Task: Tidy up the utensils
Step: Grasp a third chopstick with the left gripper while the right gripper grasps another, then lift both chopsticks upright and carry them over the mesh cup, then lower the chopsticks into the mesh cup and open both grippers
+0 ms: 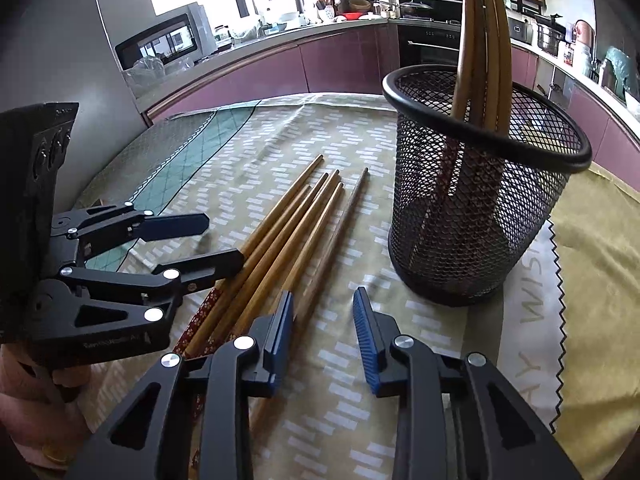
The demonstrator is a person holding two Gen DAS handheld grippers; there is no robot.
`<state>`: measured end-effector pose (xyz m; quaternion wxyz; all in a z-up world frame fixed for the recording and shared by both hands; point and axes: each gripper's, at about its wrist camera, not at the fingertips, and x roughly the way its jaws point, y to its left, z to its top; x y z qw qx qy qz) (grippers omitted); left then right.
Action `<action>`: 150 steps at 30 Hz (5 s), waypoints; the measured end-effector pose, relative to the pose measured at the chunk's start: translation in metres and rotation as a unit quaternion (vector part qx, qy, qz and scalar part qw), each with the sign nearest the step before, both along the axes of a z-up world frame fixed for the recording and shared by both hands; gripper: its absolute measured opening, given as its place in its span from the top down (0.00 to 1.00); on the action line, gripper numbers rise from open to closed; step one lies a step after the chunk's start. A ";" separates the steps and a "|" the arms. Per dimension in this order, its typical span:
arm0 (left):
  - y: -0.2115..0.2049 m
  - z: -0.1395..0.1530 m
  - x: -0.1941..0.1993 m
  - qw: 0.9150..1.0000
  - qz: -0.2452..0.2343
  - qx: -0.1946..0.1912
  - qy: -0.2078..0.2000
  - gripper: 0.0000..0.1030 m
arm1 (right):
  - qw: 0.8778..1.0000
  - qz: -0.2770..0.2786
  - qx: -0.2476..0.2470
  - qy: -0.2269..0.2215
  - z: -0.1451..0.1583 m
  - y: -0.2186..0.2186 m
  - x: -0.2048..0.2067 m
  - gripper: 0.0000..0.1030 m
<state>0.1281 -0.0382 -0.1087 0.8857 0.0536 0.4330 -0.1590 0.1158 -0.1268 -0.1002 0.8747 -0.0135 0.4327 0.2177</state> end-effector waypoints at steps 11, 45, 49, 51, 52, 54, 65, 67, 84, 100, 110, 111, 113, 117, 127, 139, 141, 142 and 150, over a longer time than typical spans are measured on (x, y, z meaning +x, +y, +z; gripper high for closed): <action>0.001 -0.002 0.008 1.000 0.008 0.009 0.003 0.62 | 1.000 -0.004 -0.012 -0.008 -0.002 0.004 0.002 0.73; 0.019 0.041 -0.017 0.996 0.015 -0.089 -0.020 0.92 | 0.993 0.010 0.118 -0.024 0.027 -0.037 -0.018 0.95; 0.021 0.055 -0.025 0.994 0.004 -0.106 -0.032 0.92 | 0.990 0.017 0.137 -0.034 0.037 -0.046 -0.025 0.95; 0.022 0.063 -0.028 0.993 -0.001 -0.116 -0.036 0.92 | 0.988 0.018 0.144 -0.042 0.043 -0.050 -0.027 0.95; 0.022 0.065 -0.028 0.992 -0.003 -0.119 -0.038 0.92 | 0.988 0.018 0.147 -0.045 0.044 -0.052 -0.029 0.95; 0.022 0.073 -0.033 0.991 -0.010 -0.128 -0.044 0.92 | 0.987 0.018 0.153 -0.053 0.050 -0.057 -0.032 0.95; 0.031 0.109 -0.048 0.983 -0.032 -0.165 -0.080 0.92 | 0.980 0.008 0.180 -0.086 0.072 -0.080 -0.042 0.95; 0.032 0.114 -0.049 0.981 -0.035 -0.172 -0.086 0.93 | 0.979 0.006 0.182 -0.093 0.077 -0.084 -0.042 0.95; 0.005 0.154 -0.021 0.969 -0.062 -0.199 -0.129 0.92 | 0.972 -0.013 0.166 -0.168 0.128 -0.114 -0.035 0.95; -0.024 0.192 0.010 0.962 -0.072 -0.202 -0.169 0.92 | 0.964 -0.029 0.146 -0.221 0.166 -0.132 -0.016 0.95; -0.048 0.170 0.030 0.974 -0.076 -0.162 -0.138 0.93 | 0.968 -0.034 0.133 -0.209 0.161 -0.131 0.001 0.95; -0.050 0.166 0.032 0.975 -0.076 -0.157 -0.134 0.92 | 0.969 -0.034 0.132 -0.205 0.159 -0.131 0.001 0.95; -0.052 0.161 0.035 0.977 -0.078 -0.152 -0.127 0.92 | 0.973 -0.032 0.128 -0.191 0.154 -0.131 0.006 0.95; -0.058 0.150 0.038 0.981 -0.087 -0.134 -0.111 0.92 | 0.981 -0.027 0.114 -0.158 0.144 -0.127 0.015 0.95; -0.074 0.124 0.057 0.988 -0.100 -0.101 -0.054 0.92 | 0.991 -0.033 0.102 -0.078 0.111 -0.123 0.043 0.94; -0.082 0.112 0.072 0.991 -0.087 -0.096 -0.038 0.92 | 0.992 -0.046 0.094 -0.072 0.101 -0.119 0.060 0.94; -0.082 0.111 0.072 0.991 -0.085 -0.100 -0.035 0.92 | 0.992 -0.049 0.095 -0.072 0.100 -0.119 0.061 0.94; -0.081 0.110 0.072 0.991 -0.082 -0.101 -0.035 0.92 | 0.992 -0.050 0.096 -0.072 0.100 -0.119 0.062 0.94; -0.059 0.120 0.056 0.989 -0.048 -0.124 -0.065 0.75 | 0.989 -0.058 0.106 -0.083 0.103 -0.123 0.054 0.86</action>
